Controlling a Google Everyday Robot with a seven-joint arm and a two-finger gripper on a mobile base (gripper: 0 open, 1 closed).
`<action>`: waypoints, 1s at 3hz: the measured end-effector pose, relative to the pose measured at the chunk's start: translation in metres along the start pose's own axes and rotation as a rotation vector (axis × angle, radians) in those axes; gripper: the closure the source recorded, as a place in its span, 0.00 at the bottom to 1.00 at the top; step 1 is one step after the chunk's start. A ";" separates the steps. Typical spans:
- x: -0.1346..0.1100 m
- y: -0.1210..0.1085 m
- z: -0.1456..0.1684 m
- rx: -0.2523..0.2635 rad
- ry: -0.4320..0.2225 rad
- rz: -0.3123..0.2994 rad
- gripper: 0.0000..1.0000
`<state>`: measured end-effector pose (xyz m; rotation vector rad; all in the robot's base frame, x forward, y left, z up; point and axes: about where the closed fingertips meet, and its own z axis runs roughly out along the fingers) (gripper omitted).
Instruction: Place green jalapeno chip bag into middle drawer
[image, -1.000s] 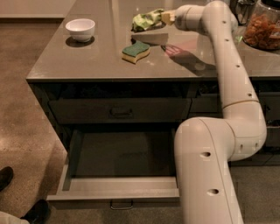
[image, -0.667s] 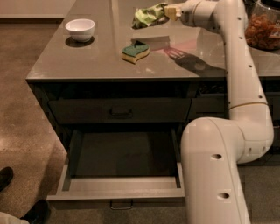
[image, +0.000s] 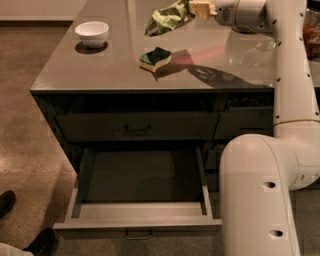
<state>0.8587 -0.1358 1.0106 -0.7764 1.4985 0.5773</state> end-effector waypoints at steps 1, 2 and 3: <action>-0.007 0.027 -0.013 -0.106 -0.011 -0.038 1.00; -0.002 0.065 -0.021 -0.256 -0.007 -0.101 1.00; -0.002 0.065 -0.021 -0.256 -0.007 -0.101 1.00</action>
Offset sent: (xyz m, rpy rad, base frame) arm -0.1010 0.0230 -0.0008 -0.1080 -0.0960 0.4038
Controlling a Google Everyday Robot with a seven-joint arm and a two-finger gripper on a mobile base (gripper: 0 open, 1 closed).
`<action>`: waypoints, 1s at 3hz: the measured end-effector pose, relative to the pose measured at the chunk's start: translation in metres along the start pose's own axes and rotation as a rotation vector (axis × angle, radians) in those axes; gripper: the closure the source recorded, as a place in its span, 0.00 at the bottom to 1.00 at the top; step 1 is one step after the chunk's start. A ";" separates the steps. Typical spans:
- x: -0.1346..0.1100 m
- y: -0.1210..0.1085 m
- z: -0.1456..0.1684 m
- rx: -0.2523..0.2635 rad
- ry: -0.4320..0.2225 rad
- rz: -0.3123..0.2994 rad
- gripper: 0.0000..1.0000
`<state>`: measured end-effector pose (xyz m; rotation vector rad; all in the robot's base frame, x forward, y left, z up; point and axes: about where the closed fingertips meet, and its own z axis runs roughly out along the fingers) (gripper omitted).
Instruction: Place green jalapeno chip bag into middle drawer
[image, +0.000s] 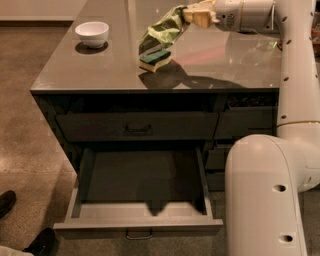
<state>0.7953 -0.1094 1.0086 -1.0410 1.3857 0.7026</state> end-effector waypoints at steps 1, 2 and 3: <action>-0.016 0.013 0.005 -0.036 -0.037 -0.026 1.00; -0.051 0.040 -0.002 -0.072 -0.074 -0.072 1.00; -0.106 0.080 -0.019 -0.087 -0.145 -0.145 1.00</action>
Offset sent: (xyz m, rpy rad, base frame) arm -0.1539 0.0660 0.0583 0.0325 -0.1544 0.1403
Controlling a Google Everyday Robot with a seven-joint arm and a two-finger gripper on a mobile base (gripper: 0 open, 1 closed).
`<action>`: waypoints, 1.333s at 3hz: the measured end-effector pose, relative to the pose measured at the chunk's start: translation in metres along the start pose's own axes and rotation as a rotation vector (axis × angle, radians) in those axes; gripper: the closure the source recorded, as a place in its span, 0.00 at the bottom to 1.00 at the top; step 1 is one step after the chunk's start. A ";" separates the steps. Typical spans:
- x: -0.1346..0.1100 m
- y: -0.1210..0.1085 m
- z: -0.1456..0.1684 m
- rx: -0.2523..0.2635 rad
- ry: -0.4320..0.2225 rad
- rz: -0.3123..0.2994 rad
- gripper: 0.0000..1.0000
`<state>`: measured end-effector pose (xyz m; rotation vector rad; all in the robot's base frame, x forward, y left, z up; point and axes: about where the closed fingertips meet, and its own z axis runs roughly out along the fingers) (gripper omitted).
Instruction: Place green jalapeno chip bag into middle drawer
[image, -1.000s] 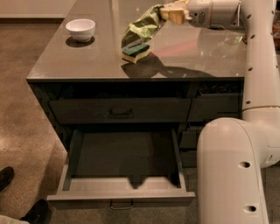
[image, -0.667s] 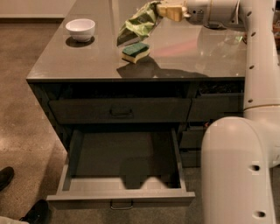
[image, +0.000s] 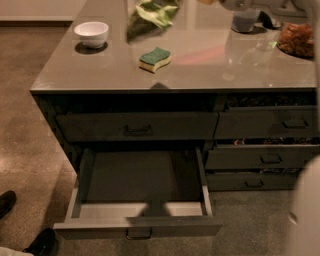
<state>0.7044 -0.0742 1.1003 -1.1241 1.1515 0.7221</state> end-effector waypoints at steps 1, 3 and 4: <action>-0.055 0.061 -0.001 -0.033 -0.060 -0.053 1.00; 0.032 0.138 0.023 -0.097 0.084 0.038 1.00; 0.161 0.187 0.038 -0.123 0.208 0.168 1.00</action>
Offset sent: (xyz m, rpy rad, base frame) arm -0.1610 0.1238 -0.1013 -0.1089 0.1548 0.2148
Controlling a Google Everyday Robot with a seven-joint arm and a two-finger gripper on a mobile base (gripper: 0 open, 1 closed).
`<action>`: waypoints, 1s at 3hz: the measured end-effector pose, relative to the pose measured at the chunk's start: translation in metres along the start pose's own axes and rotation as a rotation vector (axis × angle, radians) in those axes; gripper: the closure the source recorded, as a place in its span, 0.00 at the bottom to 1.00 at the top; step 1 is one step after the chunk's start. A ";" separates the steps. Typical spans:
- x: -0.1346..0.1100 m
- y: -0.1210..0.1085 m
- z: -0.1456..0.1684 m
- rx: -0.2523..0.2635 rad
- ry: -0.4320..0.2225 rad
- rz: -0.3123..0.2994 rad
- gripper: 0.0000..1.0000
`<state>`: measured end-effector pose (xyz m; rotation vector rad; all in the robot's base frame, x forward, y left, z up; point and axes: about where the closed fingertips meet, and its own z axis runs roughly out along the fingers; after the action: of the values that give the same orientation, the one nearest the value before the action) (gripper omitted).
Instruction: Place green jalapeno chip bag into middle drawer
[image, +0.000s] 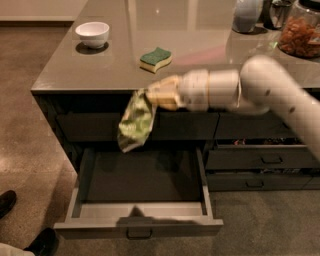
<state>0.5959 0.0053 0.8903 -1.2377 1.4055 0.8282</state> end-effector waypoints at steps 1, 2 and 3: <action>0.078 0.016 0.023 -0.010 0.047 0.088 1.00; 0.142 0.032 0.041 -0.009 0.081 0.162 1.00; 0.209 0.048 0.064 0.009 0.155 0.254 1.00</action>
Offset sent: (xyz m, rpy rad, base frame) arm -0.0172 0.0127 -0.2367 -0.0547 0.2707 -0.0739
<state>0.5818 0.0254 0.6674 -1.1509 1.7154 0.9120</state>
